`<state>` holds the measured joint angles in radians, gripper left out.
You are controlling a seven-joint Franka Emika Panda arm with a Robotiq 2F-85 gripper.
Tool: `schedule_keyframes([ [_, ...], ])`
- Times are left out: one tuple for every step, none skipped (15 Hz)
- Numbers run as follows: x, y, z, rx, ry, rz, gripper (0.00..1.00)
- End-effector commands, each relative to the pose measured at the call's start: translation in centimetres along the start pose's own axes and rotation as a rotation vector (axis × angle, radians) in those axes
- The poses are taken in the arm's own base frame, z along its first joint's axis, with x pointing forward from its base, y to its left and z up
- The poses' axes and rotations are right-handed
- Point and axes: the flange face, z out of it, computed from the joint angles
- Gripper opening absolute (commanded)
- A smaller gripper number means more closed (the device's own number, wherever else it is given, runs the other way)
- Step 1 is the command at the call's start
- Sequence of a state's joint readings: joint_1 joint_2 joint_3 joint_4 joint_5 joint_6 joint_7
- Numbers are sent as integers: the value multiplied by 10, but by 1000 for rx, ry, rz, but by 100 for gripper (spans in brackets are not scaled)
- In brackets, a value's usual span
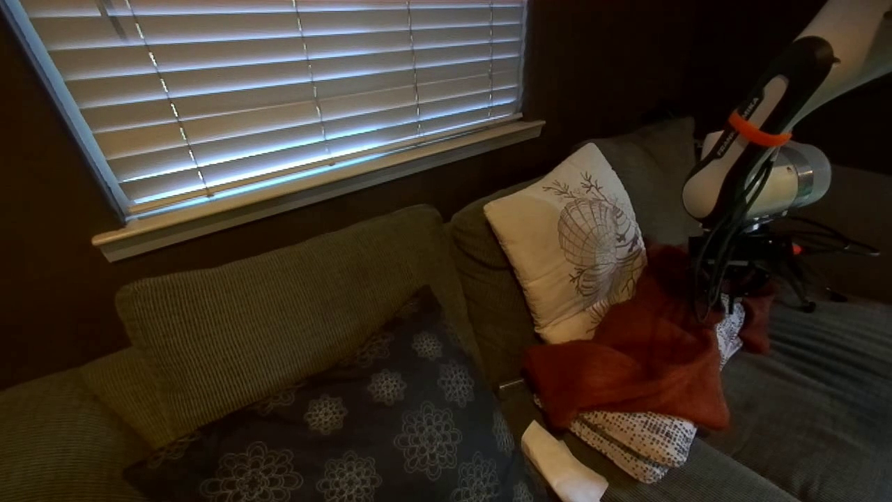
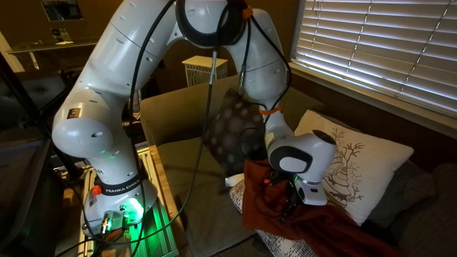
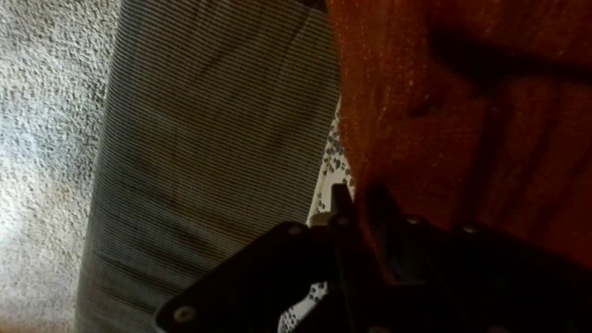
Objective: Fold the towel from top to bottom.
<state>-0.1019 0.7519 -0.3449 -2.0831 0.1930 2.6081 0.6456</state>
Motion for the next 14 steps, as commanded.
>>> schedule_keyframes([
  [-7,5,-14,1,1,84,49],
  [-10,8,-19,11,15,98,55],
  [-13,10,-25,17,28,109,63],
  [-17,11,-31,22,44,113,69],
  [-22,13,-39,25,60,116,77],
  [-29,14,-45,29,78,114,83],
  [-35,14,-51,34,104,105,89],
  [-42,14,-58,39,128,83,98],
  [-50,12,-63,43,161,43,99],
  [-56,9,-69,39,193,3,100],
  [-62,8,-74,29,228,-27,100],
  [-68,5,-78,24,259,-79,100],
  [-72,2,-82,14,291,-126,100],
  [-77,0,-86,10,315,-171,100],
])
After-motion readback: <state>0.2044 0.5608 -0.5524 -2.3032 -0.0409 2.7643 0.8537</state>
